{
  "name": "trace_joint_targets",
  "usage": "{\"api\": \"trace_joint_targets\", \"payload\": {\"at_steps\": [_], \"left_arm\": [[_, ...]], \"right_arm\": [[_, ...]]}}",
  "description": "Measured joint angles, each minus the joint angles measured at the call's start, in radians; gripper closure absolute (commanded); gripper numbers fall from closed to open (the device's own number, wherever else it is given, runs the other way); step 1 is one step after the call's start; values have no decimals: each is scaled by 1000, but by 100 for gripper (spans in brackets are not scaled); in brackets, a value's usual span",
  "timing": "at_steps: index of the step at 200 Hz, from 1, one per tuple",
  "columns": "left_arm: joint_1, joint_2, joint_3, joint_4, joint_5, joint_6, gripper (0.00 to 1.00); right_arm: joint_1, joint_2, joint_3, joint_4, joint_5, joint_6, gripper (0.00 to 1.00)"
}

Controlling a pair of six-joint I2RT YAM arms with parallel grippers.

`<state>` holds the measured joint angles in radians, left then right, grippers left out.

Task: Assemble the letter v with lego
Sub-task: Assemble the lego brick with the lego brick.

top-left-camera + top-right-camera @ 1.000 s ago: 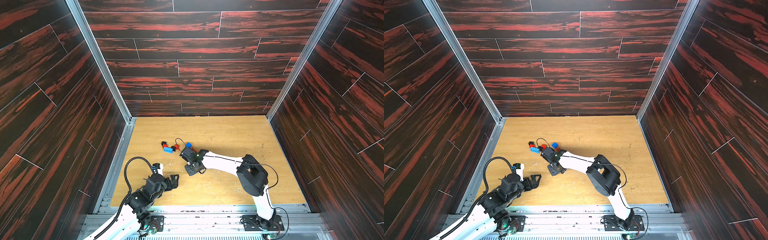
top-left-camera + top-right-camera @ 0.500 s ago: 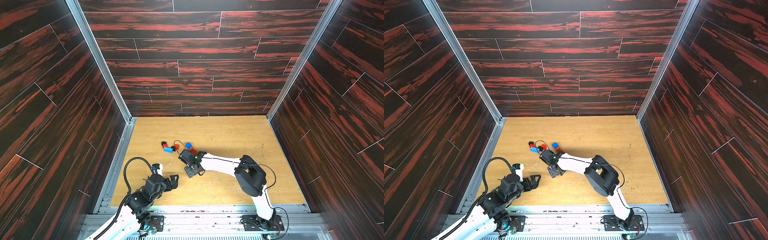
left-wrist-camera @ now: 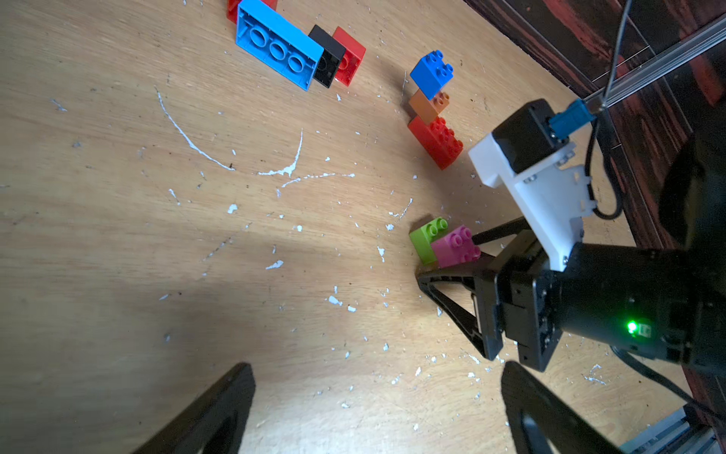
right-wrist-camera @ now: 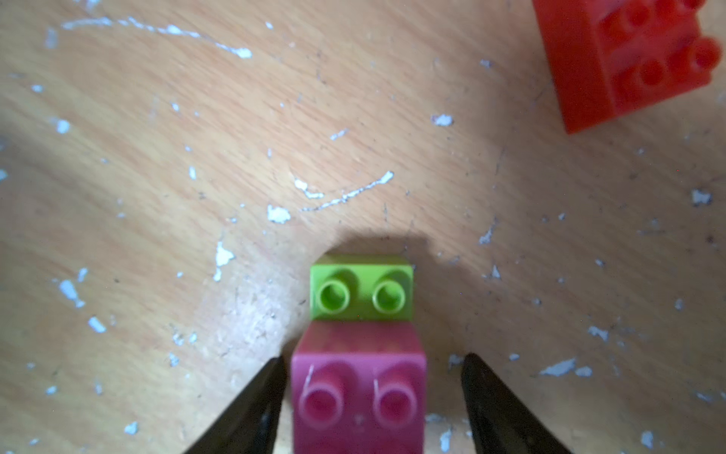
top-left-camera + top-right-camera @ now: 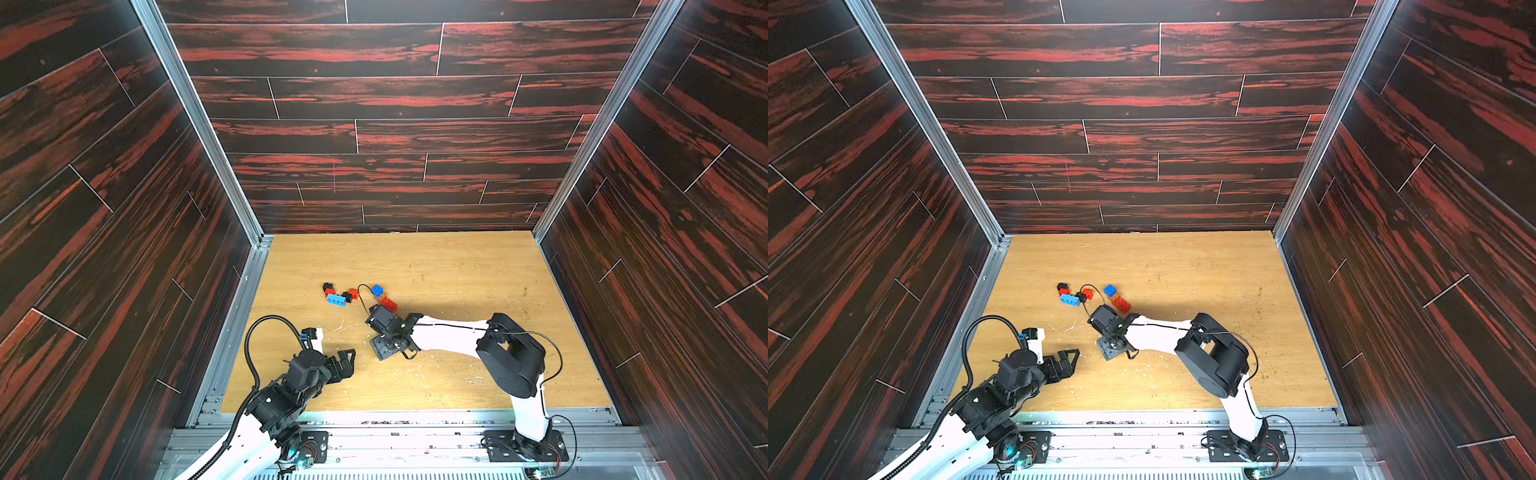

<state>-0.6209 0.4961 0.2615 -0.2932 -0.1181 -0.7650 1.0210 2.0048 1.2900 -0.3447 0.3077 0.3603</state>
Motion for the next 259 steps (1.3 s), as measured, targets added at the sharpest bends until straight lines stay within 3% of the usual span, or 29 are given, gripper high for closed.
{"api": "trace_joint_targets", "payload": {"at_steps": [25,103,169,259], "left_arm": [[0,0,0,0,-4,-3,0],[0,-16,-3,-12,-14,-11,0],[0,-16,-4,-13,-18,-14,0],[0,68,-8,41,-32,-12,0]], "right_arm": [[1,-12,-44,82,-1,-20,46],[8,-22,-108,216,31,-21,52],[16,-27,-120,225,49,-5,76],[-8,-27,-119,233,20,-36,98]]}}
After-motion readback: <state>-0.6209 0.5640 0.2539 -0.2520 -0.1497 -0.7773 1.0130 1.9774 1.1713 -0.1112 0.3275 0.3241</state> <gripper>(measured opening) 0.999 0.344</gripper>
